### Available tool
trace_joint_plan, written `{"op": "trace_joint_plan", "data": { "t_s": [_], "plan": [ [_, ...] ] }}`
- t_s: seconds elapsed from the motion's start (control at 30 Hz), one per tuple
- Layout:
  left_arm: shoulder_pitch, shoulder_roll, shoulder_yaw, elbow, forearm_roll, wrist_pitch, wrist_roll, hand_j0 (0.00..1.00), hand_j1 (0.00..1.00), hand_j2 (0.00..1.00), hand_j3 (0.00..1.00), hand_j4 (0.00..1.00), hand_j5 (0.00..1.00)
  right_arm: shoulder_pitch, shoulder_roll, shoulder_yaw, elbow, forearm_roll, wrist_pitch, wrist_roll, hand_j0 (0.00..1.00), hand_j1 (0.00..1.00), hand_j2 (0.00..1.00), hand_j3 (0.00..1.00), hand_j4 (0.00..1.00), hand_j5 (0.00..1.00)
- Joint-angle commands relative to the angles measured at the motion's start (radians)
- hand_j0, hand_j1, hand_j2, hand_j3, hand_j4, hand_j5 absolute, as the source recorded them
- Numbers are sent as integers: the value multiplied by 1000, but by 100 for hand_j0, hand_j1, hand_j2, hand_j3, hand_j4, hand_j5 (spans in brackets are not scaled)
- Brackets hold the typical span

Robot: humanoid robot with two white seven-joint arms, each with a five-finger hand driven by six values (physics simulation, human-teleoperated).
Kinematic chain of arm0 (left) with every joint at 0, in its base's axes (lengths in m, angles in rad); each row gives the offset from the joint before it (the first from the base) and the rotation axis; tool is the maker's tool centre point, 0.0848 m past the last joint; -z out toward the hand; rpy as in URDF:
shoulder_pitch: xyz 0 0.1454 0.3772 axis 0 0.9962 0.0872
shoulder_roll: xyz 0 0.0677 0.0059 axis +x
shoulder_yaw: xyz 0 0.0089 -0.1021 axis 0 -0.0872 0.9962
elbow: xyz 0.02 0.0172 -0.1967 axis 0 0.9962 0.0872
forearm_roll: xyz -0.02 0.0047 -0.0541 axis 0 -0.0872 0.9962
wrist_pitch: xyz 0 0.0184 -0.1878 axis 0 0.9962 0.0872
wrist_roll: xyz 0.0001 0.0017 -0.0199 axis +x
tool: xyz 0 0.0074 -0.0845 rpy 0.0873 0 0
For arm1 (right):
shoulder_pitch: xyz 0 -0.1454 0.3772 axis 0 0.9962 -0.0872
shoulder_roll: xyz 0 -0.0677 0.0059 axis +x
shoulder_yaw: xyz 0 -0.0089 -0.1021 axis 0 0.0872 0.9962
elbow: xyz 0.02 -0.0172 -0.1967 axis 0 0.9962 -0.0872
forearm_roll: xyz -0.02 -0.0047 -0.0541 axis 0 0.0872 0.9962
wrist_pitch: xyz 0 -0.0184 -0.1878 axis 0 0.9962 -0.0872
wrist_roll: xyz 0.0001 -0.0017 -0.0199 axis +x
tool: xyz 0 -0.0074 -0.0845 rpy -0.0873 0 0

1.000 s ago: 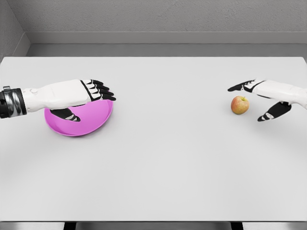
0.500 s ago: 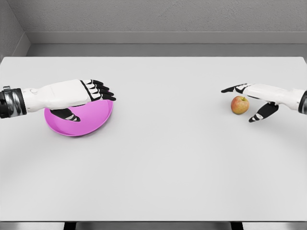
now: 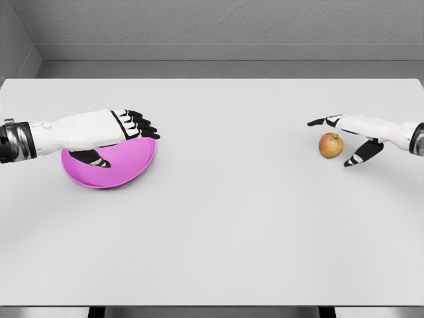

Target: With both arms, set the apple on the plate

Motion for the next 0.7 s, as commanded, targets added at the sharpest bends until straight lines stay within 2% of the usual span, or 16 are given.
{"op": "trace_joint_plan", "data": {
  "t_s": [0.0,0.3,0.4,0.67],
  "plan": [
    [0,1,1,0,6,1,-8,100,100,100,100,100,100,0,6,-1,8,-2,2,0,100,100,100,100,100,100],
    [0,1,1,0,6,1,-8,100,100,100,100,100,100,-9,15,-1,41,12,2,0,100,100,100,100,100,100],
    [0,1,1,0,6,1,-8,100,100,100,100,100,100,-11,45,-1,61,39,2,0,100,100,100,100,100,100],
    [-2,1,1,0,6,1,-8,100,100,100,100,100,100,-21,45,-1,75,41,0,0,100,100,100,100,100,100]
  ]
}}
